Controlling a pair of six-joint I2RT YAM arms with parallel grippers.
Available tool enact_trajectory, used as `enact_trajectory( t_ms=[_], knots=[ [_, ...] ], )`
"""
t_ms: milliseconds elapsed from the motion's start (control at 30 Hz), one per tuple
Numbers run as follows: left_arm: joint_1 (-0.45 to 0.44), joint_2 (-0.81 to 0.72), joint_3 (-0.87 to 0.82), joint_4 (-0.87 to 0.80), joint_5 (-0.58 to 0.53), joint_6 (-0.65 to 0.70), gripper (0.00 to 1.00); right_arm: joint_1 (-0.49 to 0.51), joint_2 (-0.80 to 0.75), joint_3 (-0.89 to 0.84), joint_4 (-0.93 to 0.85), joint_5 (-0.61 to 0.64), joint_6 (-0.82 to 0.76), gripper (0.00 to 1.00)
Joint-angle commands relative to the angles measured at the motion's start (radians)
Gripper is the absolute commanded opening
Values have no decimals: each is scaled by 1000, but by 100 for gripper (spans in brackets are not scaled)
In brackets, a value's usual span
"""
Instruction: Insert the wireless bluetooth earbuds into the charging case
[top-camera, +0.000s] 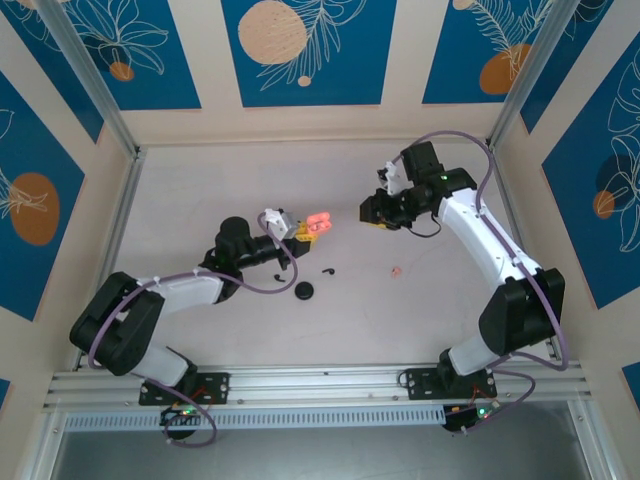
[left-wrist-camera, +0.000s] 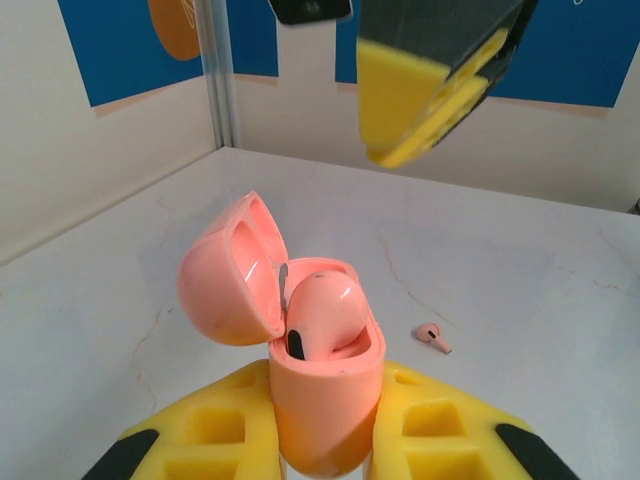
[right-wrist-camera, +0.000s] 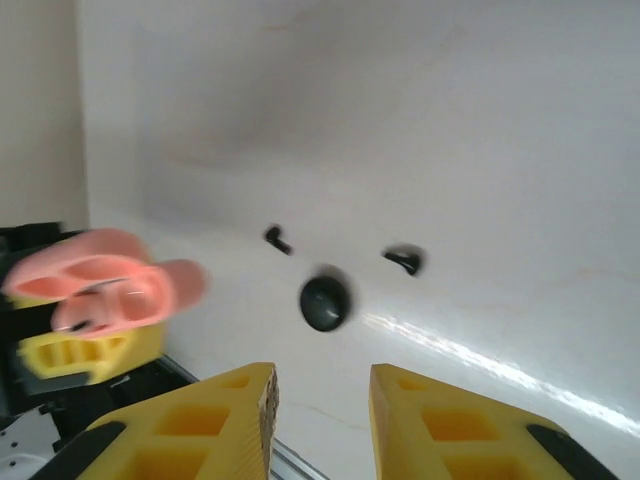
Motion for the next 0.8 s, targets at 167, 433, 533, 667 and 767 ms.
enact_trajectory(
  t_ms=[167,433,533,667,767],
  knots=[
    [-7,-22,-17,-20,4,42,12,-127,93,-145,-157,87,-24,37],
    [-8,-9,-14,-16,-1,35,12,-145,211,-211,-130,138,-32,41],
    [-8,-7,-14,-17,-4,35,12,-142,253,-196,-127,180,-37,44],
    [-8,-6,-15,-19,-8,37,12,-143,300,-168,-124,235,-45,45],
    [-8,-6,-16,-22,-11,38,12,-146,327,-151,-121,257,-50,45]
  ],
)
